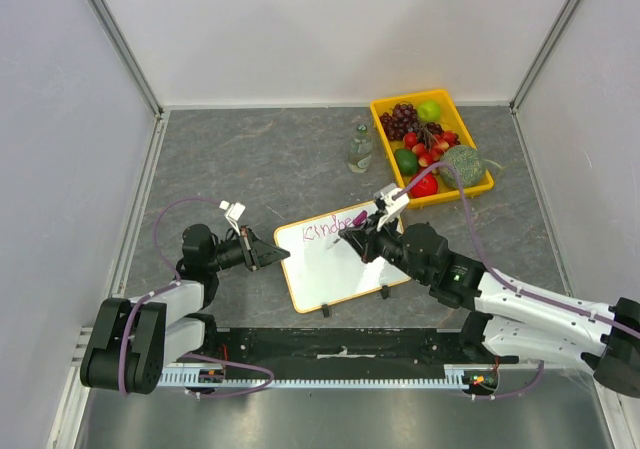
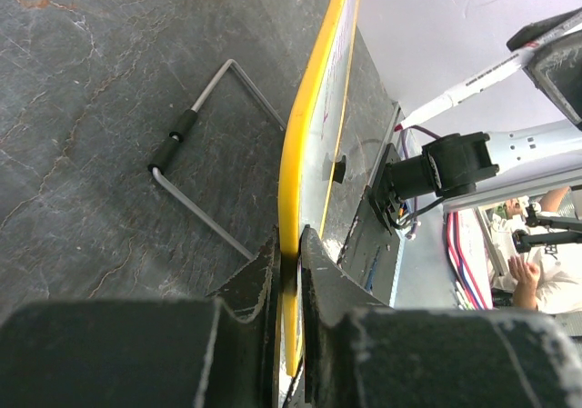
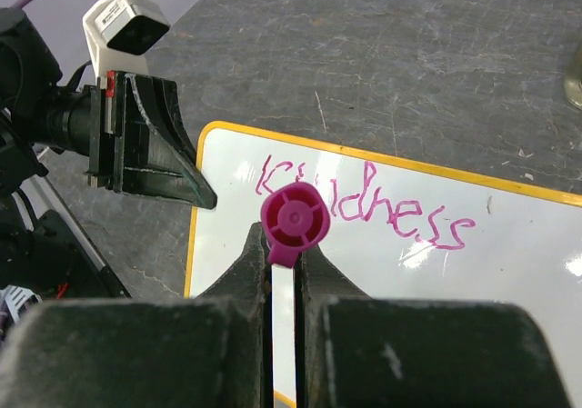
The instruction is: Write a sentence on the whiteboard
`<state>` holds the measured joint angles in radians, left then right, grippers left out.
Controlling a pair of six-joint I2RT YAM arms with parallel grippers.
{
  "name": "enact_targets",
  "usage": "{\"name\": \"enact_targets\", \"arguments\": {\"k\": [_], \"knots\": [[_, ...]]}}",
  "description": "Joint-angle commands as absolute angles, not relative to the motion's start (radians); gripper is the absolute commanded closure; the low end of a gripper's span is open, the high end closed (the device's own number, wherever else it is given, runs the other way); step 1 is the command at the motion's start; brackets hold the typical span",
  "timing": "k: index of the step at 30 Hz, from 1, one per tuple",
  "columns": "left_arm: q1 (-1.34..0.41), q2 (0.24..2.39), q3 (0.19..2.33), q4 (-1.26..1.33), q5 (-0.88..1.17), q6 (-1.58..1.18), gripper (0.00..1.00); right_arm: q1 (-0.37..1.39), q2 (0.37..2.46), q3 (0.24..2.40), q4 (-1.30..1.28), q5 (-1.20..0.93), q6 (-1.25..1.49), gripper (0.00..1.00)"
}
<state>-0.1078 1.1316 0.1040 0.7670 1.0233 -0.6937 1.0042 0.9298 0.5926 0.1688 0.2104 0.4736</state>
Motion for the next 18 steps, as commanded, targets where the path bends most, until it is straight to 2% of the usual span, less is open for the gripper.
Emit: {"name": "enact_targets", "arguments": {"k": [1, 9, 18], "knots": [[-0.109, 1.143, 0.118, 0.778, 1.015, -0.68, 0.98, 1.067, 0.953, 0.66, 0.172, 0.308, 0.405, 1.0], [-0.109, 1.147, 0.118, 0.779, 1.015, -0.68, 0.98, 1.242, 1.017, 0.673, 0.221, 0.474, 0.287, 1.0], [-0.109, 1.16, 0.12, 0.787, 1.016, -0.683, 0.98, 1.276, 1.069, 0.641, 0.353, 0.514, 0.275, 1.0]]}}
